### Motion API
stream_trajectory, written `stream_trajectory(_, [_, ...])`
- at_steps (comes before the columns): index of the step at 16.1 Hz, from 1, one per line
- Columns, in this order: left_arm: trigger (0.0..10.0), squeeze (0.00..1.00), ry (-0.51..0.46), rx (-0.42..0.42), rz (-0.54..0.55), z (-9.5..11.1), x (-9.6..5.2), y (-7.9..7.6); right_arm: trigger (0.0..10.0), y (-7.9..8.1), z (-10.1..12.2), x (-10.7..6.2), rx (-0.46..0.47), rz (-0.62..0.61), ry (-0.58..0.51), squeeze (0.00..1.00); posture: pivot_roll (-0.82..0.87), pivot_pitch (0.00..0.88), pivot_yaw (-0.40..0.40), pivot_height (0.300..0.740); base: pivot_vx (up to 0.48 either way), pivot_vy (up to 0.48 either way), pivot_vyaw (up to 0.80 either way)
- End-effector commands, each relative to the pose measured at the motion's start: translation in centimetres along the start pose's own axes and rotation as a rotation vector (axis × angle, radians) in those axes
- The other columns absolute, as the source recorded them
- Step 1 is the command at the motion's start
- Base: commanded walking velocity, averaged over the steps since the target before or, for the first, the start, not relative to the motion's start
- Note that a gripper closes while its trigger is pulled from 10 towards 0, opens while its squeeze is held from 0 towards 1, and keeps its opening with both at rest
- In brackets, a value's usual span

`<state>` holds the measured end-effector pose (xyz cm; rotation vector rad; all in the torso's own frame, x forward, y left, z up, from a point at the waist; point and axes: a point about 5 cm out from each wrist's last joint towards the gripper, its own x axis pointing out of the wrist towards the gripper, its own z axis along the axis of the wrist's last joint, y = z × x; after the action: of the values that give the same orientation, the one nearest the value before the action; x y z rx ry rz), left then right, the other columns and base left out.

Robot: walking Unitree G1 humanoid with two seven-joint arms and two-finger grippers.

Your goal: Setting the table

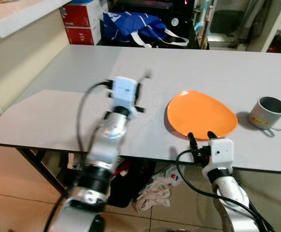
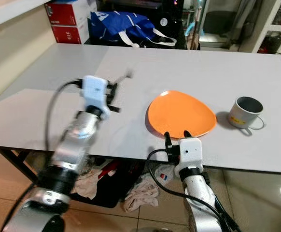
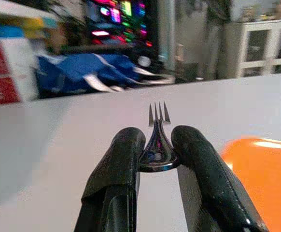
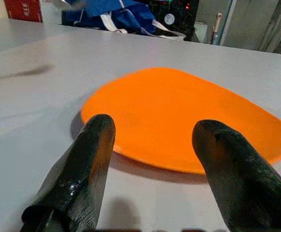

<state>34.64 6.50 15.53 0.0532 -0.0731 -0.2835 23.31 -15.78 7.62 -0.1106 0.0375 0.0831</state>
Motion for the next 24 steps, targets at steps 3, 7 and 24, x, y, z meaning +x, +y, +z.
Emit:
stream_trajectory(3, [0.0,0.0,0.051,-0.026,-0.02,-0.9,0.3,-1.0,10.0,-0.5,0.4,-0.4,-0.013,-0.001,0.006,0.0,-0.13,0.0,0.011,0.74,0.0,0.0,0.0])
stream_trajectory(7, [0.0,0.0,0.112,0.086,0.121,-2.5,0.0,-0.6,10.0,-1.3,0.0,-2.7,-0.039,0.007,0.058,0.0,-0.17,0.0,-0.012,0.74,0.0,0.0,0.0])
stream_trajectory(24, [10.0,0.0,0.204,0.079,0.073,-4.5,-1.2,-3.6,10.0,-1.3,0.6,-4.5,-0.054,0.052,0.126,0.0,-0.2,0.017,-0.044,0.74,0.0,0.0,0.0])
